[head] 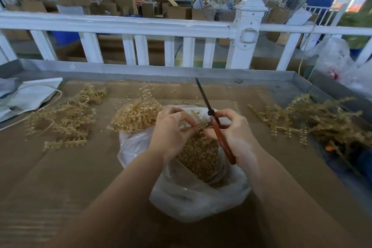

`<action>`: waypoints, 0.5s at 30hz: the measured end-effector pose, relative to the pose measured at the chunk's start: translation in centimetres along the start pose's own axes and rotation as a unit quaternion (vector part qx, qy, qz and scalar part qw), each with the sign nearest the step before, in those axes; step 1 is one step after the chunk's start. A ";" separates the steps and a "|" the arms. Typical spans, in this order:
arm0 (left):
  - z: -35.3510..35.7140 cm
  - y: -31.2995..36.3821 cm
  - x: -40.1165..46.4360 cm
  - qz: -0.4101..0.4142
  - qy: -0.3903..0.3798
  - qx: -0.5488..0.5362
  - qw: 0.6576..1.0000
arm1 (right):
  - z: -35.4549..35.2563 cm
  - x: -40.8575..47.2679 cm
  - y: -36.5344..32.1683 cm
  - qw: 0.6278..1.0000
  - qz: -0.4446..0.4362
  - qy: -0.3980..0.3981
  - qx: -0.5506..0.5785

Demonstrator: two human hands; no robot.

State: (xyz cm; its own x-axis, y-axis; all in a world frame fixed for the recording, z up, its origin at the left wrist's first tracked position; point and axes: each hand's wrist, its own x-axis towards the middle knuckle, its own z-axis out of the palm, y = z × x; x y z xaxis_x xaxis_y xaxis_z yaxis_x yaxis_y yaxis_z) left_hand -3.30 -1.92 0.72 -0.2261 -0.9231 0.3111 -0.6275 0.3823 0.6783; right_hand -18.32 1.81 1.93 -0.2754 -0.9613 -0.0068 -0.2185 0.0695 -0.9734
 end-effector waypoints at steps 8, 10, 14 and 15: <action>-1.2 0.7 -0.1 -0.160 0.025 -0.346 0.924 | 0.1 0.3 -0.1 0.989 -0.052 0.008 0.138; -1.0 0.8 0.0 -0.159 0.061 -0.346 0.923 | 0.2 0.4 -0.4 0.980 -0.054 0.010 0.191; -1.0 1.0 0.2 -0.146 0.081 -0.289 0.943 | 0.2 0.7 -0.7 0.971 -0.053 0.027 0.231; -1.1 1.2 0.1 -0.142 0.039 -0.271 0.951 | 0.2 0.8 -0.6 0.970 -0.052 0.030 0.237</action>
State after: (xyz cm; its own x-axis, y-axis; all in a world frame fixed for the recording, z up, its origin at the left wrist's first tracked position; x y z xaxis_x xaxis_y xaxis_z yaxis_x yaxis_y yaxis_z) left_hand -3.28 -1.47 2.26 -0.0356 -0.9945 0.0982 -0.1741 0.1030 0.9793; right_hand -18.18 0.96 2.48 -0.3311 -0.9386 0.0973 0.2032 -0.1716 -0.9640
